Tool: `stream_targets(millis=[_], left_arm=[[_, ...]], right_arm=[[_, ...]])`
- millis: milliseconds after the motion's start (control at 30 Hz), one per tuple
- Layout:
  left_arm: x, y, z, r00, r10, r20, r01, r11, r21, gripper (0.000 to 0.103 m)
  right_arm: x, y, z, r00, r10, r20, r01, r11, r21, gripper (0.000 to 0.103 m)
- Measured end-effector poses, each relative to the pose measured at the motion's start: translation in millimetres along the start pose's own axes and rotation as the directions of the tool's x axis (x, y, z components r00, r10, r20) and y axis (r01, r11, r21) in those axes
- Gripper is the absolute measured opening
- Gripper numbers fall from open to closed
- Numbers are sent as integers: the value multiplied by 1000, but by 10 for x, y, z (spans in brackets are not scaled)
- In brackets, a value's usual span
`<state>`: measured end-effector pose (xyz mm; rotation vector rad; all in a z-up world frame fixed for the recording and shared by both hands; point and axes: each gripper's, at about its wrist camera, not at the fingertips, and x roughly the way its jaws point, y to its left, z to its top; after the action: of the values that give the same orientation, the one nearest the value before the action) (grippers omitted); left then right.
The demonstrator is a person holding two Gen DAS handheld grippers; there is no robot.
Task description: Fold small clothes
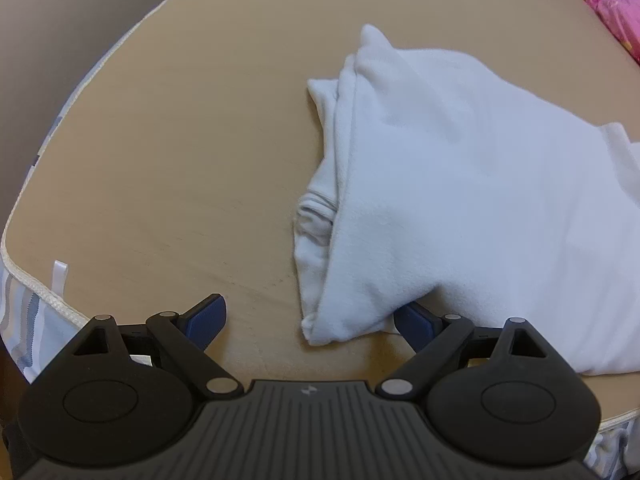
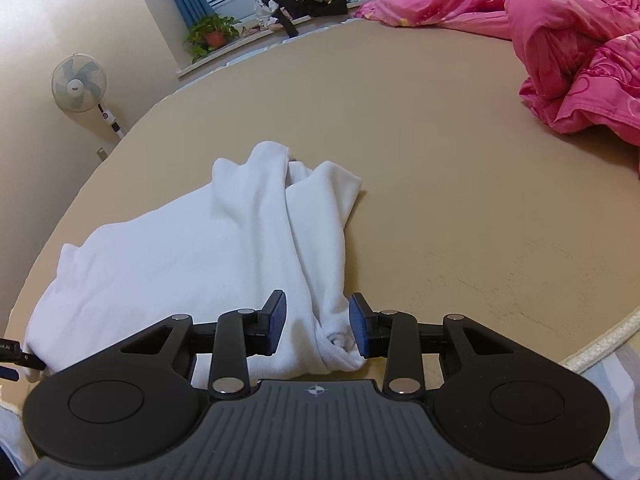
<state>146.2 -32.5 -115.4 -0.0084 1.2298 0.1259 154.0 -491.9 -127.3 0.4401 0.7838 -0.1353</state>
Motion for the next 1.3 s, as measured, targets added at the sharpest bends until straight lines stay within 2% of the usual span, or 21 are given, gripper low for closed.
stream_targets(millis=[133, 300, 533, 667, 700, 733, 767, 800, 833, 900, 967, 1067, 1167, 1200, 1233, 1300], left_arm=[[-82, 89, -17, 1000, -15, 21, 15, 1000, 0, 94], [-100, 148, -25, 999, -28, 41, 27, 999, 18, 94], [-32, 96, 18, 997, -53, 49, 52, 998, 32, 94], [93, 102, 36, 998, -58, 22, 57, 998, 28, 94], [119, 106, 32, 998, -58, 15, 57, 998, 25, 89], [117, 118, 24, 998, -64, 17, 64, 998, 21, 71], [98, 136, 18, 996, -82, 18, 82, 997, 16, 60], [73, 167, 12, 994, -110, 15, 110, 994, 5, 38], [39, 202, 3, 991, -132, 22, 132, 991, -9, 26], [-3, 252, -16, 991, -128, 49, 128, 992, -4, 23], [27, 305, -22, 990, -133, 44, 133, 991, -3, 23], [123, 379, -28, 990, -142, 26, 143, 989, -29, 24], [136, 390, -25, 992, -120, 30, 121, 992, -35, 41], [137, 388, -26, 994, -107, 33, 107, 994, -23, 49], [138, 387, -28, 995, -92, 38, 93, 996, -9, 58], [135, 396, -34, 996, -70, 47, 69, 998, 13, 67]], right_arm=[[-61, -56, -14, 1000, 4, 13, -4, 1000, 19, 37], [-27, -126, -6, 999, -38, -3, 38, 999, 17, 37], [22, 5, 47, 1000, 21, 6, -20, 1000, -22, 37], [256, 136, 64, 998, 24, -61, -29, 997, -71, 37], [339, 155, 60, 996, 18, -82, -25, 997, -78, 37], [393, 178, 59, 996, 15, -93, -23, 996, -91, 33], [420, 209, 65, 995, 11, -101, -22, 994, -111, 6], [413, 235, 84, 994, 14, -109, -27, 992, -122, 3], [379, 240, 110, 993, 31, -114, -43, 993, -109, 3], [225, 209, 178, 995, 50, -86, -57, 995, -77, 3], [102, 101, 223, 997, 46, -57, -48, 998, -41, 2], [245, -99, 179, 993, 11, -119, -11, 1000, 6, 2], [351, -4, 87, 993, -13, -119, 7, 999, -51, 3], [354, 30, 87, 993, -23, -115, 16, 998, -56, 3], [352, 41, 90, 993, -28, -115, 23, 999, -44, 3], [322, 25, 90, 993, -28, -111, 26, 999, -20, 3]])
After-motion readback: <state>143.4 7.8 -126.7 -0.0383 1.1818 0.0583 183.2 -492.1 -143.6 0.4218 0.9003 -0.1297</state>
